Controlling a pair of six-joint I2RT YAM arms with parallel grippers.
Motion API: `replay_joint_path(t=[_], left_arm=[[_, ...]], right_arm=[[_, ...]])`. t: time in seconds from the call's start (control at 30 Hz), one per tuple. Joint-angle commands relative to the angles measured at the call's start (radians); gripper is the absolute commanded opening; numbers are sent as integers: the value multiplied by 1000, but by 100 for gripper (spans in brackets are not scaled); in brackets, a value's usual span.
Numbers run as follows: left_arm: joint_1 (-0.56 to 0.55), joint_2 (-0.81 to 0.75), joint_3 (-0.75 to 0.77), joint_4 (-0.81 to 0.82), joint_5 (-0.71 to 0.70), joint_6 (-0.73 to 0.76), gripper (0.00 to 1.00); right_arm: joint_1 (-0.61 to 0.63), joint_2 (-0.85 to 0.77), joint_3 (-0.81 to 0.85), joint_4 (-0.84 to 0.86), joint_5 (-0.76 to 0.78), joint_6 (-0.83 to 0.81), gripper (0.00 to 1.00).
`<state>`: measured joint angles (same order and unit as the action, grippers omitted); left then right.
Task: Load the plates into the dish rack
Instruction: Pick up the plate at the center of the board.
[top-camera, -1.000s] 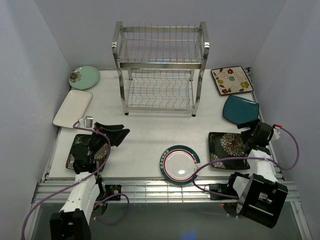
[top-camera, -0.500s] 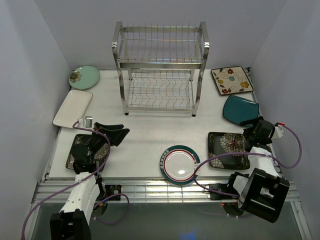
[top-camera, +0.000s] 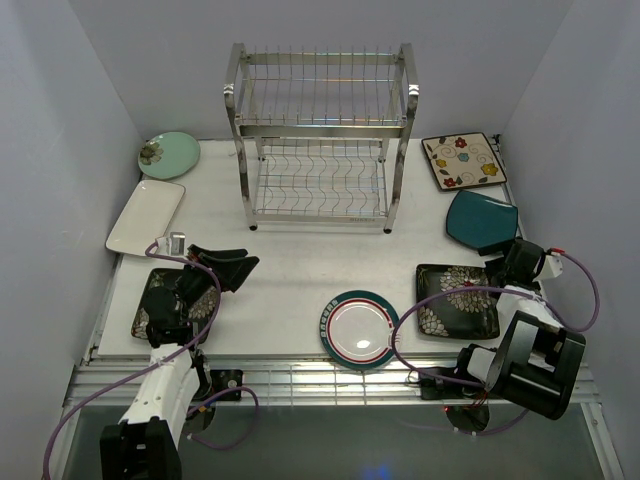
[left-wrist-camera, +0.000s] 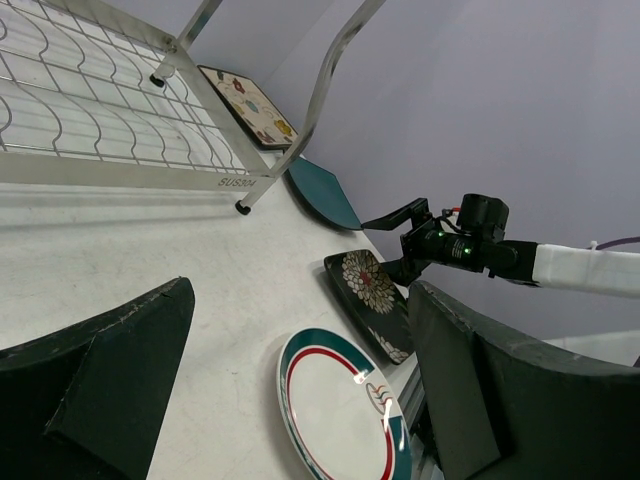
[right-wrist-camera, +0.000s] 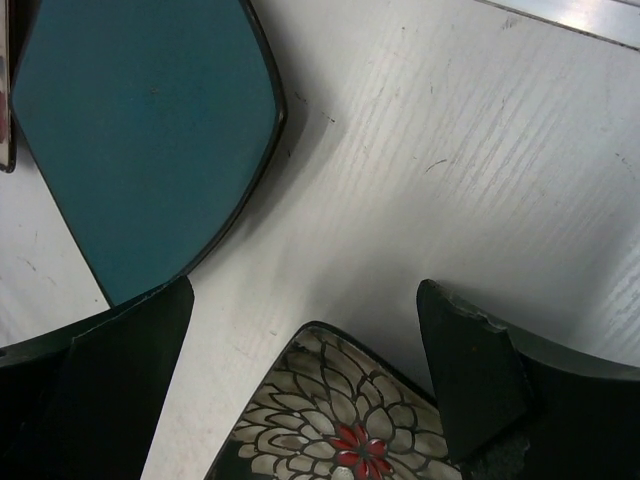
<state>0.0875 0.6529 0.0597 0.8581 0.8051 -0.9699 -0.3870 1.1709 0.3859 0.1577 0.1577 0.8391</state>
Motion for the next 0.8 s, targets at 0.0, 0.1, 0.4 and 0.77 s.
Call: replay_joint_path(t=[0.0, 0.1, 0.4, 0.77], left_arm=[[-2, -1, -6, -7, -11, -4, 98], [-2, -4, -8, -7, -7, -4, 98], [-2, -13, -14, -7, -14, -9, 98], [-2, -21, -14, -7, -15, -23, 98]], right_arm=[[-4, 32, 42, 81, 9, 18, 98], [-6, 55, 30, 150, 8, 6, 99], [-4, 168, 36, 250, -6, 14, 100], [-6, 314, 120, 276, -32, 35, 96]])
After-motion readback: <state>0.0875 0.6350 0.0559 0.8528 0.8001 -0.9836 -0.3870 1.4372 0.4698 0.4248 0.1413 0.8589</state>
